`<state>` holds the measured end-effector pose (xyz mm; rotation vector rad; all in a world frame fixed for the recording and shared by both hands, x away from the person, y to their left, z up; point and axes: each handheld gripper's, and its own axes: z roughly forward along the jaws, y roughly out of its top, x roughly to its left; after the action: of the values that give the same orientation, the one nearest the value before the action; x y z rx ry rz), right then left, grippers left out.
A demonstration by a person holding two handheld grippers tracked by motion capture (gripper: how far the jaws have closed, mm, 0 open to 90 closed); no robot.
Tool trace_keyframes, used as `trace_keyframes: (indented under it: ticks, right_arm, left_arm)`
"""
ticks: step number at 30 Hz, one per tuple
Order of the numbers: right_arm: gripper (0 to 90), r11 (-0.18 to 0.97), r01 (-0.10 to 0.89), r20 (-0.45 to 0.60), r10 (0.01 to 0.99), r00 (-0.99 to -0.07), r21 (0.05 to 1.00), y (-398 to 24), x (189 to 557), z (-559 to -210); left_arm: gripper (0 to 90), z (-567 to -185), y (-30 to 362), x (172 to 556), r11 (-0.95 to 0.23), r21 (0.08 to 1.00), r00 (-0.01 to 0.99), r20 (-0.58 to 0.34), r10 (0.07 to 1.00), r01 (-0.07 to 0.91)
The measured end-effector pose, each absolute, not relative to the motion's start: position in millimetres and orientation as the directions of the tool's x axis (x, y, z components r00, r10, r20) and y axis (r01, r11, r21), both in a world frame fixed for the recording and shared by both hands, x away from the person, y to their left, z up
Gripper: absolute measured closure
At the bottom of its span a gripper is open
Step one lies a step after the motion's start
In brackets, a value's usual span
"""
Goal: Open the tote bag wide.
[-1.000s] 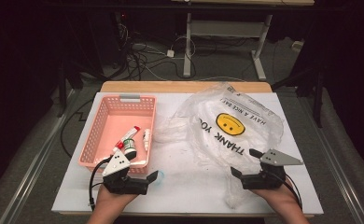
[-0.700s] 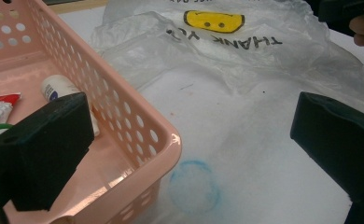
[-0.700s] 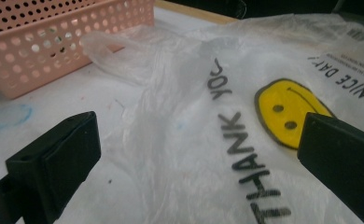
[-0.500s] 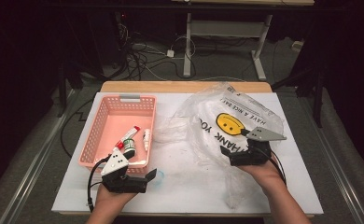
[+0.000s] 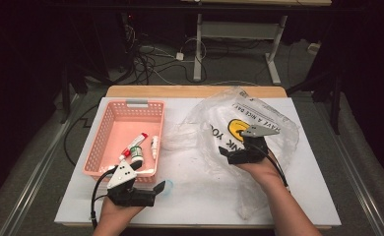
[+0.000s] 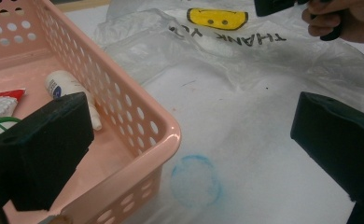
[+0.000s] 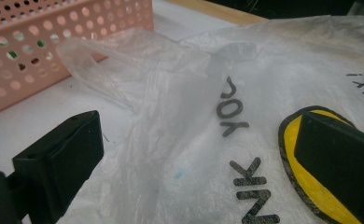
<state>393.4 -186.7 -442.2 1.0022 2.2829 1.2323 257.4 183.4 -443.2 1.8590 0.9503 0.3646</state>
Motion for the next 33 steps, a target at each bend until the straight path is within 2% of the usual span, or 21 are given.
trace_keyframes:
  ticks: [5, 13, 22, 26, 33]
  right_arm:
    - [5.6, 0.412, 0.448, 0.03, 0.709, -0.705, 0.793, -181.6, 398.8, -452.8]
    - [22.8, 0.503, 0.473, 0.041, 0.652, -0.757, 0.724, -171.1, 397.8, -467.2]
    - [22.9, 0.607, 0.47, -0.012, 0.619, -0.785, 0.641, -163.4, 389.4, -483.8]
    - [34.9, 0.595, 0.477, -0.006, 0.63, -0.777, 0.646, -165.1, 390.3, -484.1]
    - [50.6, 0.562, 0.499, 0.026, 0.647, -0.762, 0.66, -172.3, 392.9, -483.1]
  left_arm:
    - [0.0, -443.2, 185.0, 253.4, -0.217, 0.865, 0.648, -0.152, 0.746, 0.453]
    - [0.0, -445.0, 185.9, 252.2, -0.219, 0.862, 0.649, -0.155, 0.744, 0.457]
    - [0.0, -445.9, 184.4, 251.4, -0.235, 0.858, 0.66, -0.149, 0.736, 0.456]
    - [0.0, -445.6, 184.8, 250.5, -0.231, 0.861, 0.665, -0.154, 0.731, 0.453]
    - [0.0, -446.3, 184.3, 251.2, -0.238, 0.858, 0.666, -0.151, 0.73, 0.455]
